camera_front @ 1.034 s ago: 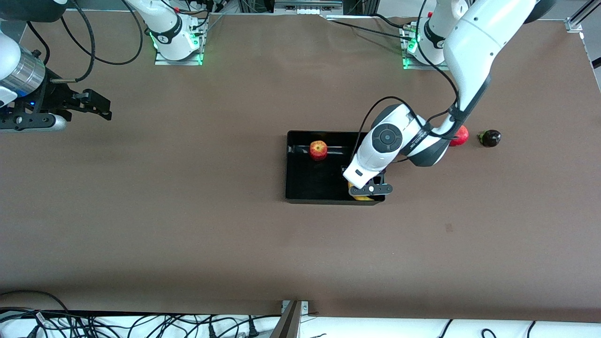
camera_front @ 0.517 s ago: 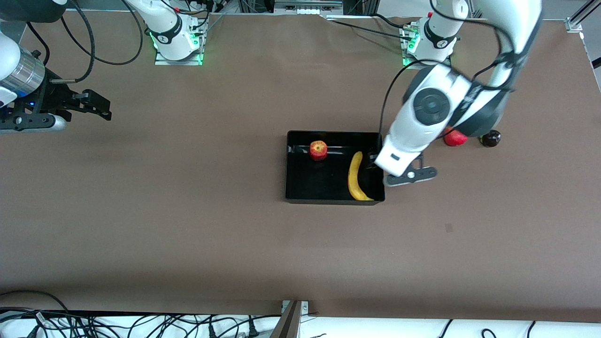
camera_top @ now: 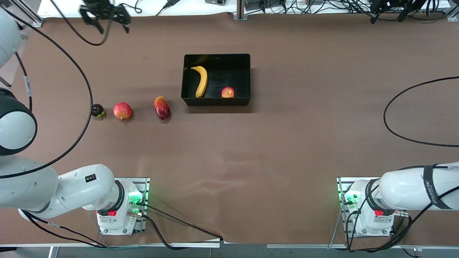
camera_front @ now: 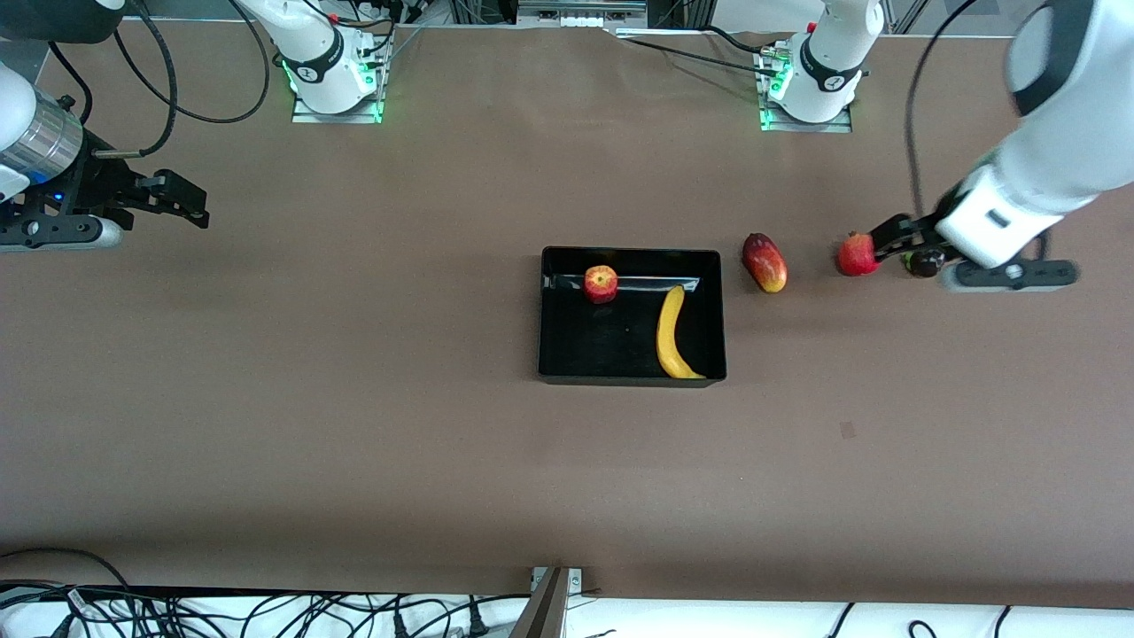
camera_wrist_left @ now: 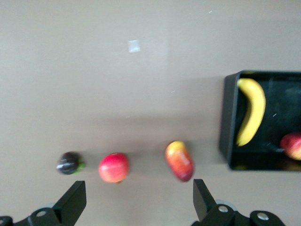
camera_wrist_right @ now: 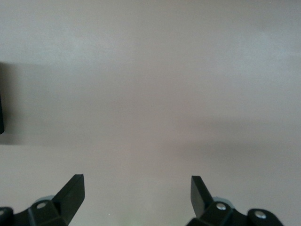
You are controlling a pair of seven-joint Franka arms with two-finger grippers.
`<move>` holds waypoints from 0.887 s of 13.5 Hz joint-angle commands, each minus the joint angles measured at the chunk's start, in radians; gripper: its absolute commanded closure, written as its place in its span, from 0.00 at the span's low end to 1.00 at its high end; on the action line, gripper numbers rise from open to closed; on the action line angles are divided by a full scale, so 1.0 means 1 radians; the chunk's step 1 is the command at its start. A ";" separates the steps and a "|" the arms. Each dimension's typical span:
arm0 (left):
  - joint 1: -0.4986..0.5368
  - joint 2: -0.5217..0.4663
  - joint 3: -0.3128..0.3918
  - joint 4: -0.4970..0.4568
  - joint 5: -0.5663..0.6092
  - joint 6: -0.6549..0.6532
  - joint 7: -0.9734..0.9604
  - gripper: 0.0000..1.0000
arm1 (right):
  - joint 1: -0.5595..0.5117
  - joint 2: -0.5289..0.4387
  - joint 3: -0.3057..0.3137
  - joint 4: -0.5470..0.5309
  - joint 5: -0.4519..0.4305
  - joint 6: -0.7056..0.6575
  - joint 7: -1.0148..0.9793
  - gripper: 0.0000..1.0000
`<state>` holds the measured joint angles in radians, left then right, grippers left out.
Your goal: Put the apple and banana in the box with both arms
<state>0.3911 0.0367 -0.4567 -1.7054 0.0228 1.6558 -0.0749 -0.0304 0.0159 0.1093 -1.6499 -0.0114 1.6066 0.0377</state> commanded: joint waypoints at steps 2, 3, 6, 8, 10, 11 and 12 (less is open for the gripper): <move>-0.098 -0.060 0.221 0.026 -0.029 -0.065 0.213 0.00 | 0.001 0.012 0.000 0.016 -0.012 -0.007 0.002 0.00; -0.182 -0.079 0.318 0.029 -0.027 -0.073 0.237 0.00 | 0.001 0.012 0.000 0.016 -0.012 -0.007 0.002 0.00; -0.385 -0.106 0.525 0.032 -0.023 -0.073 0.273 0.00 | 0.001 0.012 0.000 0.016 -0.012 -0.007 0.002 0.00; -0.425 -0.107 0.533 0.029 -0.021 -0.073 0.256 0.00 | 0.001 0.012 0.000 0.016 -0.012 -0.007 0.002 0.00; -0.481 -0.123 0.547 0.018 -0.020 -0.074 0.224 0.00 | 0.001 0.012 0.000 0.016 -0.012 -0.007 0.002 0.00; -0.515 -0.127 0.582 0.016 -0.018 -0.085 0.209 0.00 | 0.001 0.012 0.000 0.016 -0.012 -0.007 0.002 0.00; -0.529 -0.132 0.586 0.016 -0.018 -0.114 0.196 0.00 | 0.001 0.012 0.000 0.016 -0.012 -0.007 0.002 0.00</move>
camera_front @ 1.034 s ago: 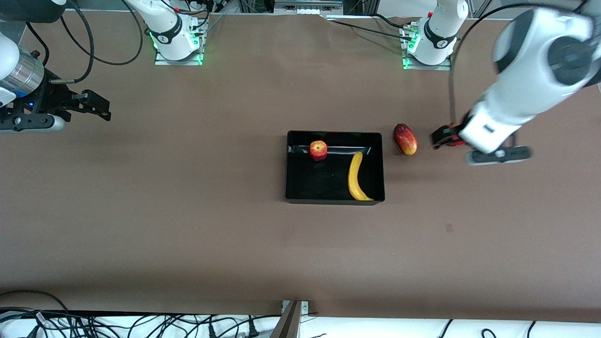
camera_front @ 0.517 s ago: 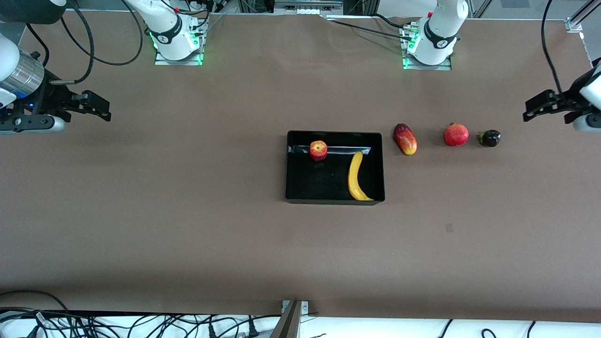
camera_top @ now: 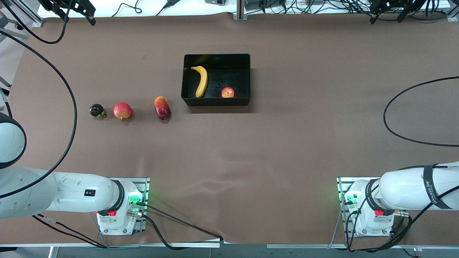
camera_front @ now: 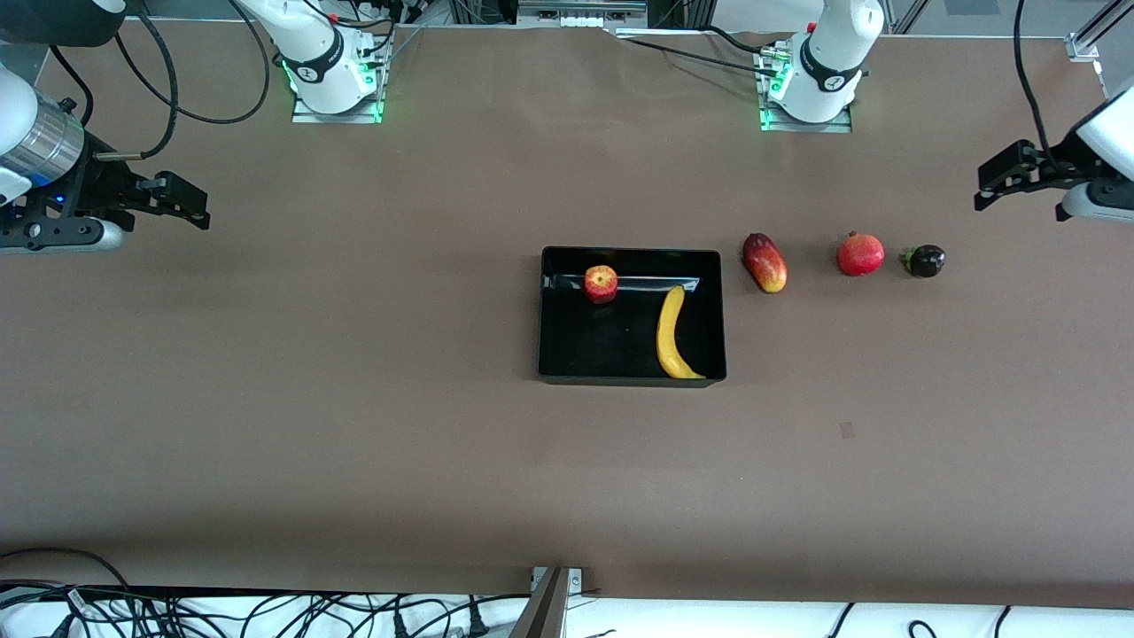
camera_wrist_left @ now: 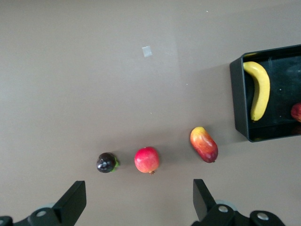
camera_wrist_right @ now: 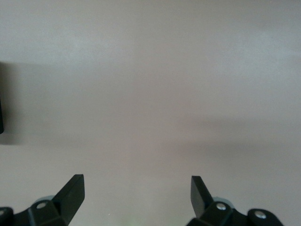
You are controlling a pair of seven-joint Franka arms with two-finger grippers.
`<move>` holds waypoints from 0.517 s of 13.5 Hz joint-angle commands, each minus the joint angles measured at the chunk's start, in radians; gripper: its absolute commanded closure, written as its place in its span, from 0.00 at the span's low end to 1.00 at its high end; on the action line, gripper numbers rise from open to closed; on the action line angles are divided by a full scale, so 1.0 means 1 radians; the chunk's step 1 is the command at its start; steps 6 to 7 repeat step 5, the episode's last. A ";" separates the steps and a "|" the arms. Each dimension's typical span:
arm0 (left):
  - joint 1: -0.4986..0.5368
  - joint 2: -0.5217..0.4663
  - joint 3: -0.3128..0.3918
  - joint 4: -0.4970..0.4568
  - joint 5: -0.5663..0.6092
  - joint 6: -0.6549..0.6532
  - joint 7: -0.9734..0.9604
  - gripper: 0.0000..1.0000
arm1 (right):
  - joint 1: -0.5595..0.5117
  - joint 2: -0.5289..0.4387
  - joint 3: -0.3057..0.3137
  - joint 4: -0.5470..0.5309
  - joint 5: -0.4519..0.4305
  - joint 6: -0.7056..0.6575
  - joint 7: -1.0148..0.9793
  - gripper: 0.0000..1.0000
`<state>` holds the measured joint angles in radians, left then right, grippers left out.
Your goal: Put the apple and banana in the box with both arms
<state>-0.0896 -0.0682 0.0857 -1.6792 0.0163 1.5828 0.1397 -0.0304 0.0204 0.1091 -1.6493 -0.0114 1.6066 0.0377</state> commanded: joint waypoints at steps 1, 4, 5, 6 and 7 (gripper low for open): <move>-0.048 -0.028 0.042 -0.005 -0.010 -0.049 -0.029 0.00 | 0.001 0.007 0.000 0.016 -0.012 -0.007 0.002 0.00; -0.052 -0.036 0.039 0.004 -0.012 -0.053 -0.061 0.00 | 0.001 0.007 0.000 0.016 -0.012 -0.004 0.002 0.00; -0.055 -0.051 0.039 0.003 -0.012 -0.055 -0.090 0.00 | 0.001 0.007 0.000 0.016 -0.012 -0.004 0.002 0.00; -0.055 -0.051 0.039 0.003 -0.012 -0.055 -0.090 0.00 | 0.001 0.007 0.000 0.016 -0.012 -0.004 0.002 0.00; -0.055 -0.051 0.039 0.003 -0.012 -0.055 -0.090 0.00 | 0.001 0.007 0.000 0.016 -0.012 -0.004 0.002 0.00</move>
